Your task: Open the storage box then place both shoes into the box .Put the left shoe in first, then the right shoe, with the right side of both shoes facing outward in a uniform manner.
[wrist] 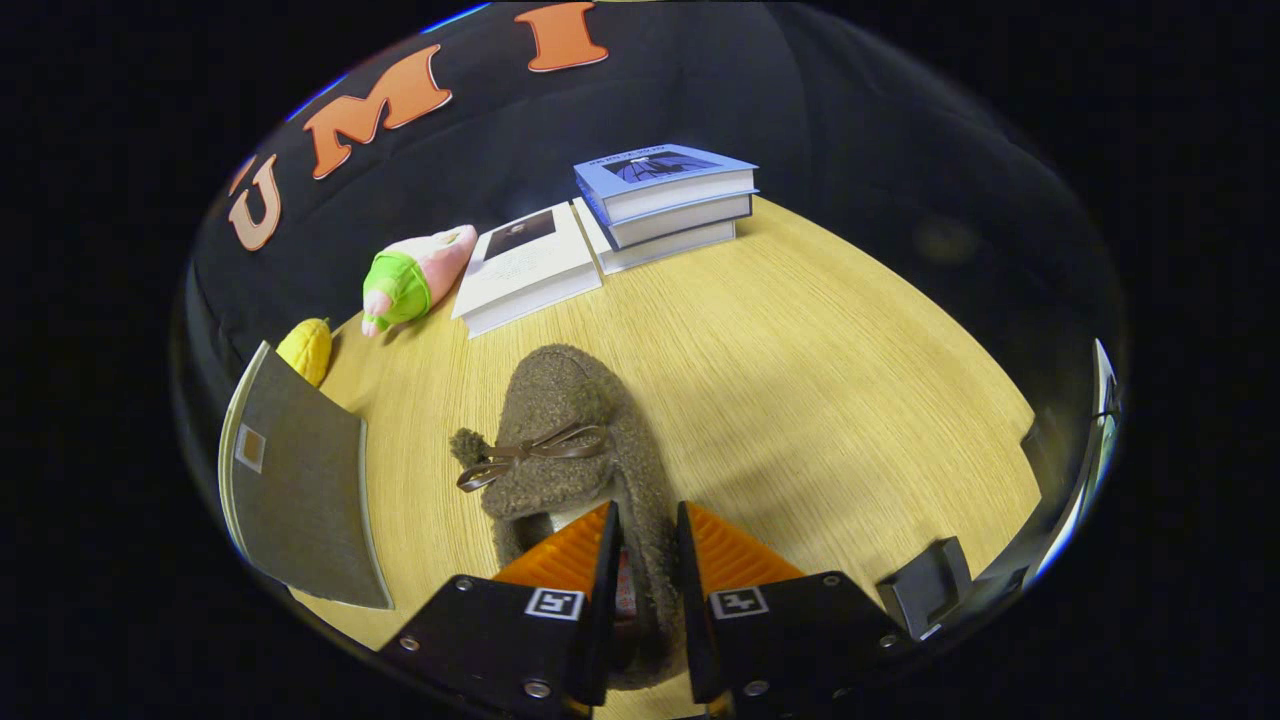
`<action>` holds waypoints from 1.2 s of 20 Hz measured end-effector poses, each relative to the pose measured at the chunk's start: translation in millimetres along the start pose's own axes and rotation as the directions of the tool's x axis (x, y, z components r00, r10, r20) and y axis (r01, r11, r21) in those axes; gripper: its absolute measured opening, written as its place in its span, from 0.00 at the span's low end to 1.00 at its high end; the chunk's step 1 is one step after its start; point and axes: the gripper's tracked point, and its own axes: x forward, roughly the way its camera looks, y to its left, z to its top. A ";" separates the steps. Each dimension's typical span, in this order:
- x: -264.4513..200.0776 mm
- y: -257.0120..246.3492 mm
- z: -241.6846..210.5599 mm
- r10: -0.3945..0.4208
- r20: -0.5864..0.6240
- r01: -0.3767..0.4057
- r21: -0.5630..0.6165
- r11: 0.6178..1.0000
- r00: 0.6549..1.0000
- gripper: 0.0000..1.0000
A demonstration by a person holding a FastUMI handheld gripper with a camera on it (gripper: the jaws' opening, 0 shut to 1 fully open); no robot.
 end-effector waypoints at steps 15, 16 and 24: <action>-75.8 71.2 80.1 0.038 0.087 -0.044 0.065 0.997 0.995 0.01; -83.2 87.7 87.9 0.061 0.099 -0.068 0.063 0.996 0.993 0.01; -136.3 248.5 110.2 0.300 0.127 -0.295 -0.050 0.954 0.946 0.01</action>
